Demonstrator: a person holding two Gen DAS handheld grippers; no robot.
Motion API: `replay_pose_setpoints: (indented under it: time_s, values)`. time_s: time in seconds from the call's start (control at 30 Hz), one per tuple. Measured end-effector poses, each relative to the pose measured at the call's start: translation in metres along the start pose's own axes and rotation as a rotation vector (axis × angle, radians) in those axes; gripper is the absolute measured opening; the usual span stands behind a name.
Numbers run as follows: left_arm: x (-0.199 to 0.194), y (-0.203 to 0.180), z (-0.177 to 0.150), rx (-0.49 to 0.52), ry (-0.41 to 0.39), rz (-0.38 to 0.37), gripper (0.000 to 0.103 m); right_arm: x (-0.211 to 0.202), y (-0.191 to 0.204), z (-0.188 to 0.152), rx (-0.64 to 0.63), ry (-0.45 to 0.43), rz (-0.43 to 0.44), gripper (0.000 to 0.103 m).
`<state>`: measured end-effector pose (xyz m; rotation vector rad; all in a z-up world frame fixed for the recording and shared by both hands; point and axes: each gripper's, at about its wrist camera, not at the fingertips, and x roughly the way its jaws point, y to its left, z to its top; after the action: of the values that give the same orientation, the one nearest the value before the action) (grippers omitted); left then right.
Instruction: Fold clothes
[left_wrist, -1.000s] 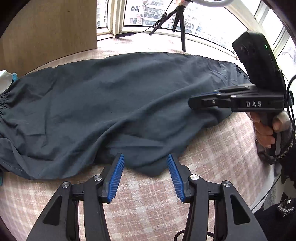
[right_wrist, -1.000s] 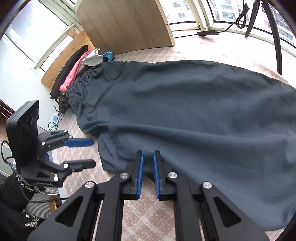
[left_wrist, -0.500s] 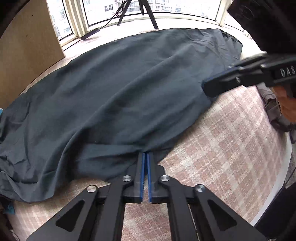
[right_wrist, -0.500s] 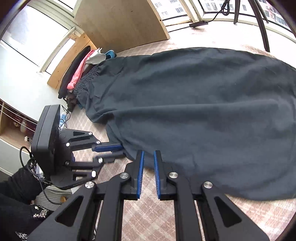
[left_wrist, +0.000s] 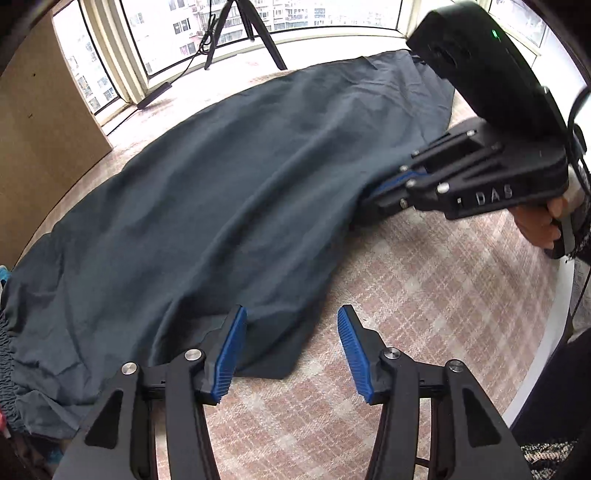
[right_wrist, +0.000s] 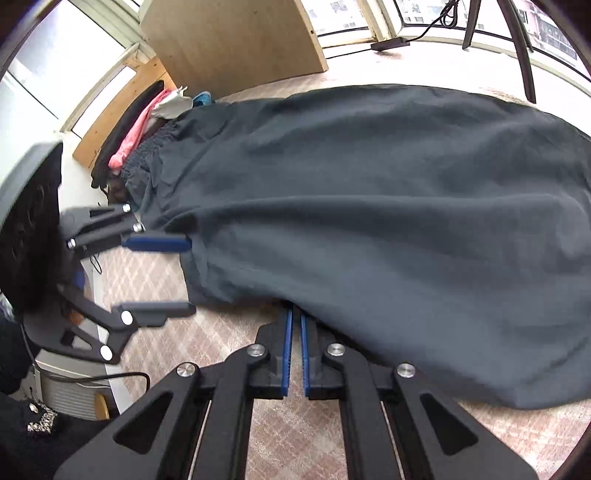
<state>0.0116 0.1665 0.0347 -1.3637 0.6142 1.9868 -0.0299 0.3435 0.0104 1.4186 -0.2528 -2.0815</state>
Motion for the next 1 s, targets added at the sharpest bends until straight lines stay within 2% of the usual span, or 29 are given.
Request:
replay_pose_setpoints:
  time_s: [0.03,0.1,0.13,0.17,0.2,0.33,0.5,0.57,0.63,0.77,0.9,0.93,1.0]
  values:
    - [0.006,-0.001,-0.001,-0.004,0.006,0.004,0.047,-0.003,-0.003,0.004,0.009,-0.013,0.005,0.004]
    - [0.014,0.002,0.000,-0.034,-0.007,-0.001,0.032,-0.004,-0.004,0.009,0.003,-0.011,-0.004,0.004]
    - [0.016,0.005,0.002,-0.056,-0.014,-0.010,0.023,-0.003,-0.004,0.011,0.000,-0.008,-0.009,0.004]
    - [0.016,0.009,0.005,-0.083,-0.008,-0.026,0.002,-0.002,-0.004,0.012,-0.001,-0.004,-0.012,0.004]
    - [0.015,0.015,0.007,-0.108,0.001,-0.041,0.000,-0.002,-0.004,0.012,-0.003,-0.002,-0.011,0.005]
    - [-0.006,0.034,0.017,-0.143,-0.019,-0.085,0.000,-0.008,-0.006,0.009,0.001,-0.024,0.024,0.005]
    - [-0.045,0.063,0.037,-0.219,-0.054,-0.139,0.000,-0.023,0.011,-0.005,-0.026,-0.067,0.148,0.005]
    - [-0.056,0.074,0.048,-0.231,-0.063,-0.137,0.000,-0.020,0.024,-0.011,-0.083,-0.059,0.147,0.005]
    - [-0.063,0.078,0.054,-0.222,-0.068,-0.116,0.000,-0.013,0.032,-0.009,-0.112,-0.078,0.075,0.005]
    - [-0.072,0.078,0.057,-0.212,-0.074,-0.102,0.000,0.000,0.025,0.012,-0.051,-0.183,0.007,0.005]
    - [-0.069,0.076,0.059,-0.215,-0.054,-0.130,0.001,0.023,0.021,0.035,-0.031,-0.206,0.110,0.006]
    - [-0.069,0.077,0.058,-0.214,-0.051,-0.118,0.006,0.031,0.024,0.039,-0.049,-0.205,0.123,0.006]
    - [-0.071,0.082,0.053,-0.212,-0.063,-0.078,0.007,0.046,0.030,0.045,-0.089,-0.193,0.154,0.006]
